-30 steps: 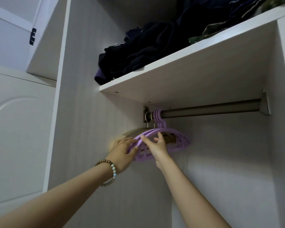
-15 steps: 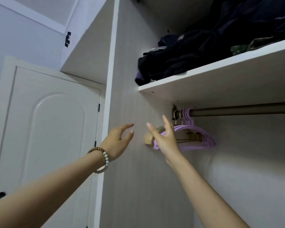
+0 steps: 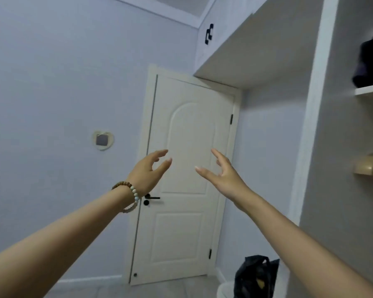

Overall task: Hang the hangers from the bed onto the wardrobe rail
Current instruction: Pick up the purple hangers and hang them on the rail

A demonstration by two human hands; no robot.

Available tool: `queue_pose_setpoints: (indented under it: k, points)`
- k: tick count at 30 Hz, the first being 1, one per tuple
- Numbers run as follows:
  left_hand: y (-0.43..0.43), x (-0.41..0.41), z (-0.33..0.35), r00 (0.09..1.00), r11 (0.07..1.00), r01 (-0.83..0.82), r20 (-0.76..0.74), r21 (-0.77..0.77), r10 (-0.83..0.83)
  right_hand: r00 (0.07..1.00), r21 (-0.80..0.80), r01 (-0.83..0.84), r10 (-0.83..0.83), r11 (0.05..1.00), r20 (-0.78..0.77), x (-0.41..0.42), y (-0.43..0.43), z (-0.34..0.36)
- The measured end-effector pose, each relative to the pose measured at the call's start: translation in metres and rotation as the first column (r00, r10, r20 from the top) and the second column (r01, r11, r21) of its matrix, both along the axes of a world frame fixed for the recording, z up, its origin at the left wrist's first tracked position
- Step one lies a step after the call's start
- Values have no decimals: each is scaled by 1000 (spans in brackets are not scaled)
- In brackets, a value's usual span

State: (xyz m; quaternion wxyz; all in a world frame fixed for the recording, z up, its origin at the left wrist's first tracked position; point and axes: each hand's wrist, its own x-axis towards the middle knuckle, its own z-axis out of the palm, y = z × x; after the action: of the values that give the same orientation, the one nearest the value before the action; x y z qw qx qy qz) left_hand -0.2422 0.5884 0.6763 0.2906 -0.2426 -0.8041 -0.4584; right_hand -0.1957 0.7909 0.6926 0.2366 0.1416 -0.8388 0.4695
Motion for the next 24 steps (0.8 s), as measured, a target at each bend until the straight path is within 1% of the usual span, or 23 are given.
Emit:
queue_pose_setpoints:
  k: [2,5,9,12,16,20,24]
  points:
    - [-62,-1,-26,994,996,-88,65,-12,88,995,25,-67,65,997,82,-18,-57,-23]
    - [-159,2,-74,959,977,-207,189,-39,211,969,59,-166,152,984,194,-39,-145,-65]
    - [-282,15,-155,864,943,-324,382,-75,327,895,94,-318,266,943,358,-54,-261,-138]
    - [-364,34,-222,764,919,-387,533,-72,364,818,107,-417,322,903,476,-59,-342,-201]
    - [-451,69,-318,587,866,-496,711,-61,387,710,84,-522,378,849,595,-57,-434,-290]
    - [-513,109,-414,436,793,-608,815,-46,381,600,47,-584,393,810,697,-45,-508,-386]
    - [-551,149,-505,310,704,-710,897,-2,315,508,-15,-607,402,795,762,-25,-557,-478]
